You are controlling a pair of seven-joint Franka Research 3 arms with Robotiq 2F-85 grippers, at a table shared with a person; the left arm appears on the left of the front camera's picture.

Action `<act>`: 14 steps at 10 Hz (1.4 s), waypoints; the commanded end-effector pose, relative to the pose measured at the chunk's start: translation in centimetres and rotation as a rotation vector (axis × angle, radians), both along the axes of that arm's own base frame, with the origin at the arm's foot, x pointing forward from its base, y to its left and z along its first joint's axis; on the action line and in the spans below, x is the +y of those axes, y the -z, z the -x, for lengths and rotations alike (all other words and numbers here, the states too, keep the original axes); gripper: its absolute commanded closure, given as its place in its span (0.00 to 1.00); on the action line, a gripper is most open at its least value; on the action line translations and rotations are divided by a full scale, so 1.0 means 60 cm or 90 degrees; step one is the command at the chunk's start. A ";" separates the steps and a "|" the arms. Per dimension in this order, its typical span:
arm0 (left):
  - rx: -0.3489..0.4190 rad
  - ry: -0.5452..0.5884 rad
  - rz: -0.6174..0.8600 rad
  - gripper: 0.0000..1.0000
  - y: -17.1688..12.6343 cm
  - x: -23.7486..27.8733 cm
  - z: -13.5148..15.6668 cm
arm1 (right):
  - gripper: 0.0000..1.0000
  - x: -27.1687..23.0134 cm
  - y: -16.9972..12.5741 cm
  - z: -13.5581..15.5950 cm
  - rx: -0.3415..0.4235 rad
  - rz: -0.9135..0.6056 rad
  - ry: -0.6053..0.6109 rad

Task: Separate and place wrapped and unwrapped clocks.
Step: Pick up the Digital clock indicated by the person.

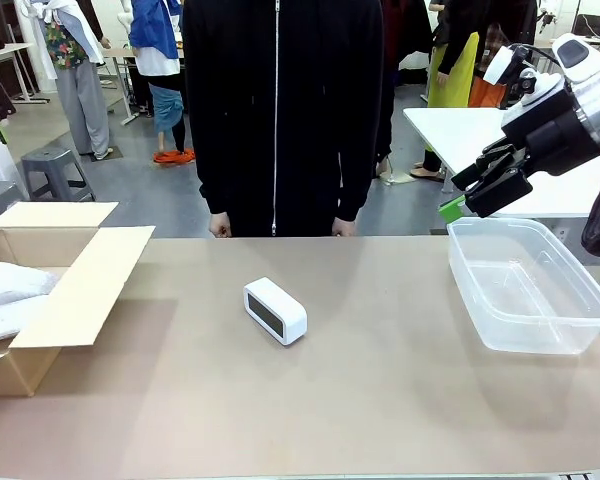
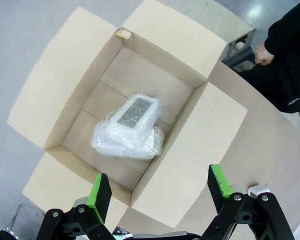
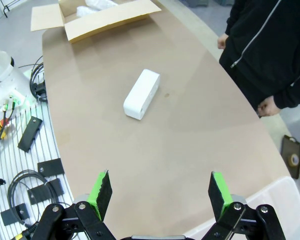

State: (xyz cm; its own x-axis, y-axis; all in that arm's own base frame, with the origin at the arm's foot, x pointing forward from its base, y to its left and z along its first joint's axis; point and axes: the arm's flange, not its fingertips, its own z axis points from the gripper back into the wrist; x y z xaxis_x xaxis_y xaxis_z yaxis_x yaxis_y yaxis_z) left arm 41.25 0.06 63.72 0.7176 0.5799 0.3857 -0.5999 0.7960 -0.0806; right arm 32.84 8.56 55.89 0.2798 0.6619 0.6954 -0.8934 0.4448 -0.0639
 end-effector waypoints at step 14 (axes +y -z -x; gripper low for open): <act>0.078 0.504 -0.011 0.00 -0.109 -0.133 0.092 | 0.00 0.001 0.004 -0.001 0.004 -0.015 -0.008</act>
